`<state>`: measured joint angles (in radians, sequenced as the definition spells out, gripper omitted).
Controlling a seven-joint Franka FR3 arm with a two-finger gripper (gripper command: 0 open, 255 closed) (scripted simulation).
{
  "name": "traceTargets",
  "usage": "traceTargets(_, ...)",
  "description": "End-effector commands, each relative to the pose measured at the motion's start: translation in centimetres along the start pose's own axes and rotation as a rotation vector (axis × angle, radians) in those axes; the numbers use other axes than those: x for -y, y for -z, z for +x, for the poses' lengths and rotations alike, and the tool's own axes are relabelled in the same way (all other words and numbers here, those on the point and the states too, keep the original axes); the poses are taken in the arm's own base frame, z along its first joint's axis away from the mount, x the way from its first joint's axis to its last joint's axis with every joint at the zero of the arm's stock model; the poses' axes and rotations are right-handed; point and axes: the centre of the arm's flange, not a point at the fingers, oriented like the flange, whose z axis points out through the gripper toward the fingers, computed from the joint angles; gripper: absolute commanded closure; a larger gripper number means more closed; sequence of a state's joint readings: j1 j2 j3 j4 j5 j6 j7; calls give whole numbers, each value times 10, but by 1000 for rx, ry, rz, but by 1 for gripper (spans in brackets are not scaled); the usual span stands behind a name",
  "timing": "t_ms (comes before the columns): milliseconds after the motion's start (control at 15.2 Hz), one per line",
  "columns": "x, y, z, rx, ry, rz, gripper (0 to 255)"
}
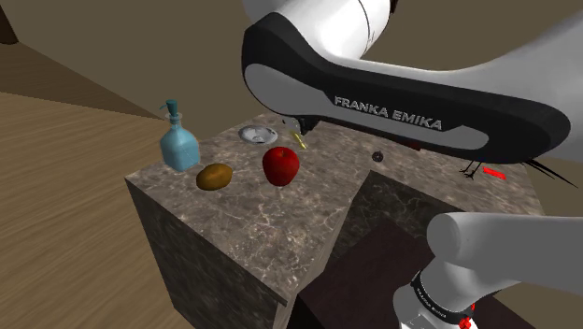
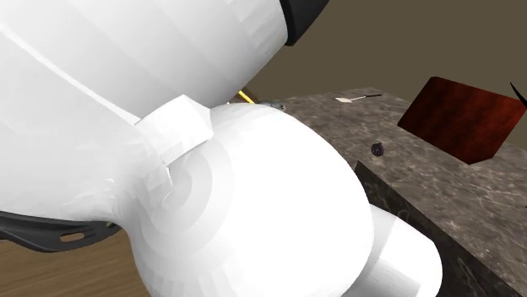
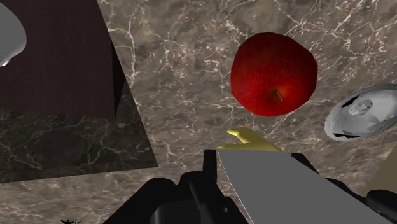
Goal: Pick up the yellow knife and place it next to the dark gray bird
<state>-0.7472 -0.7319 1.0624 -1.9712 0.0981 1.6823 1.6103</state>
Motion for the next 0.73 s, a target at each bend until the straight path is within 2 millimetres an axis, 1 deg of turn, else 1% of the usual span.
traceTargets(0, 3, 9, 6, 0, 0, 0, 255)
traceTargets(660, 9, 54, 32, 0, 0, 0, 255)
